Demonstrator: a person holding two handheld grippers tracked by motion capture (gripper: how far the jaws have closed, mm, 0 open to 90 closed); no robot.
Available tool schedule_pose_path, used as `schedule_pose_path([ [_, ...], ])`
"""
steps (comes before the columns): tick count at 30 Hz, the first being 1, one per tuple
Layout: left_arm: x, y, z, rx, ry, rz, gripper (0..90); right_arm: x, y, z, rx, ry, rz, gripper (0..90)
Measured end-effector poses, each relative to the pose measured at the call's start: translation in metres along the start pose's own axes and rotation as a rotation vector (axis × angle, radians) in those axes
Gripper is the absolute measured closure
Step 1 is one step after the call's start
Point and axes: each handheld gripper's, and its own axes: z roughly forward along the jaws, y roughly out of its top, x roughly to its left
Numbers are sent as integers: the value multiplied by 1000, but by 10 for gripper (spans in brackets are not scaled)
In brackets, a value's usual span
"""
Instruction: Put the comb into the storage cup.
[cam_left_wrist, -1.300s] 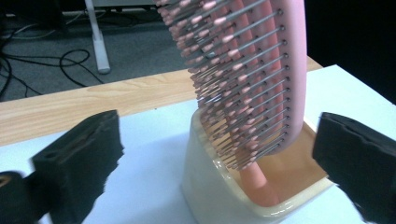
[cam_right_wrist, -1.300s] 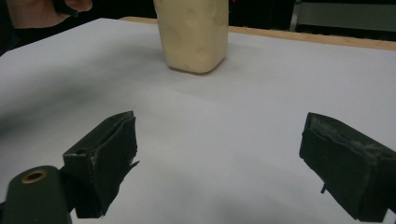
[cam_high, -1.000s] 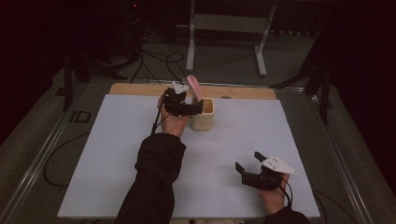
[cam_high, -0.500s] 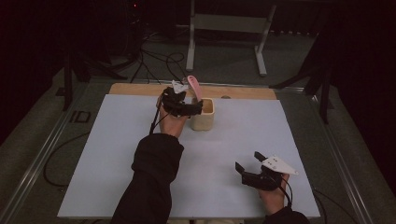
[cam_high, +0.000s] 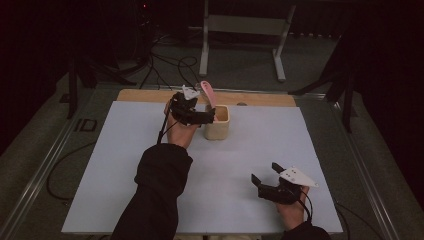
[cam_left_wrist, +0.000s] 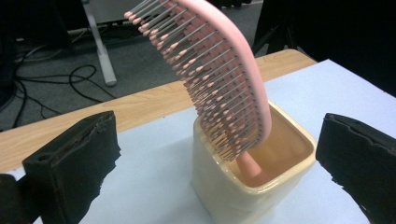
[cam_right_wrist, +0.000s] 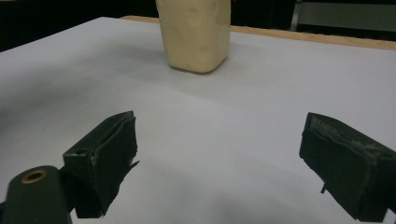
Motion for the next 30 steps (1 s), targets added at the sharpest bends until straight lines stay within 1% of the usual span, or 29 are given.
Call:
schedule_pose_path([
  [5,-1,2,-5,-3,-15,11,0,0,0,0,0,3,-1,108],
  [7,-1,3,-10,0,-18,29,0,0,0,0,-1,1,-1,108],
  [14,0,4,-21,13,-31,55,0,1,0,0,1,3,-1,108],
  [18,-2,2,-26,26,-46,82,0,1,0,1,3,3,-2,108],
  [20,-3,1,-27,34,-59,85,0,1,0,1,1,3,-1,108],
  [23,-3,-1,-30,40,-67,97,0,1,0,1,0,3,0,108],
  [26,-2,-3,-33,43,-95,89,0,1,0,1,1,2,-1,108],
  [30,-2,-7,-39,46,-104,104,0,1,0,0,-1,2,1,108],
])
